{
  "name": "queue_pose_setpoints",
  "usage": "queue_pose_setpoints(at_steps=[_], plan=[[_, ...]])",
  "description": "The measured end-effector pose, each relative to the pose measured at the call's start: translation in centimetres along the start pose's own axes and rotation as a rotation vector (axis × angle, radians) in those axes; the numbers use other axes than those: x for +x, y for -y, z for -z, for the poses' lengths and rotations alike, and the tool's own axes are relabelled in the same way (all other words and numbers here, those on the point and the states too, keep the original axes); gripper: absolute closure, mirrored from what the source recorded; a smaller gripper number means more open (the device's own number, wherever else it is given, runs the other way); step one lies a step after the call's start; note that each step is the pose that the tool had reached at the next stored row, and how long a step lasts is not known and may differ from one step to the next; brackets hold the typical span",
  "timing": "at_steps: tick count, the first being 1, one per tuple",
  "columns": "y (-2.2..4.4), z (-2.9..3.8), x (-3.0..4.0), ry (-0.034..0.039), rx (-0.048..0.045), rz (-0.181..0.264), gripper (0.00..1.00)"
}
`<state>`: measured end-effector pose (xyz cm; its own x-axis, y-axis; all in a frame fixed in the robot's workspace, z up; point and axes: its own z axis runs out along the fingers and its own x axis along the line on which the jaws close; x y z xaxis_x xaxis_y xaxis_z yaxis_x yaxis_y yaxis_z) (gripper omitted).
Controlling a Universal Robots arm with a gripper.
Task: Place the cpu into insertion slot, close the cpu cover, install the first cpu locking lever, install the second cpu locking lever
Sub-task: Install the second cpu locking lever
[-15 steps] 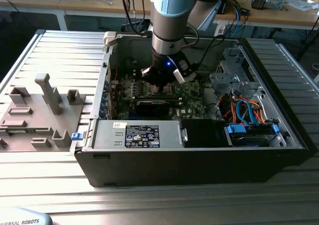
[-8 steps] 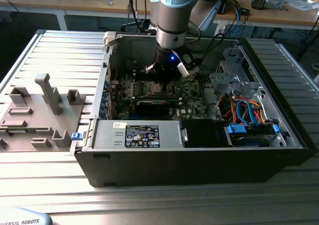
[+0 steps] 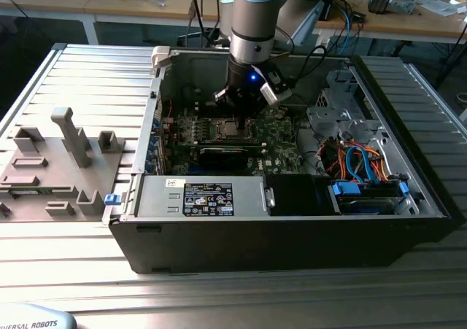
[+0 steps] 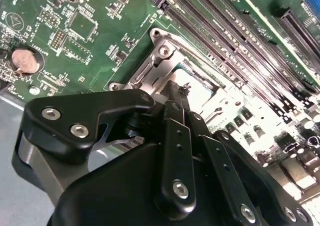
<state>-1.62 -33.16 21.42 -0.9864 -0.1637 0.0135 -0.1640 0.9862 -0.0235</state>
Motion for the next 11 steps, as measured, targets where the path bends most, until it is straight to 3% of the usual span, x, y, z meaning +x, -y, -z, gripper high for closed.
queue_pose_setpoints(at_steps=[4,10,11], plan=[[-0.28,1.02,-0.04,-0.0023,0.0140,0.000,0.89],[-0.26,2.90,-0.01,-0.0025,0.0149,0.000,0.89],[-0.26,2.94,-0.01,-0.0024,0.0148,0.000,0.89]])
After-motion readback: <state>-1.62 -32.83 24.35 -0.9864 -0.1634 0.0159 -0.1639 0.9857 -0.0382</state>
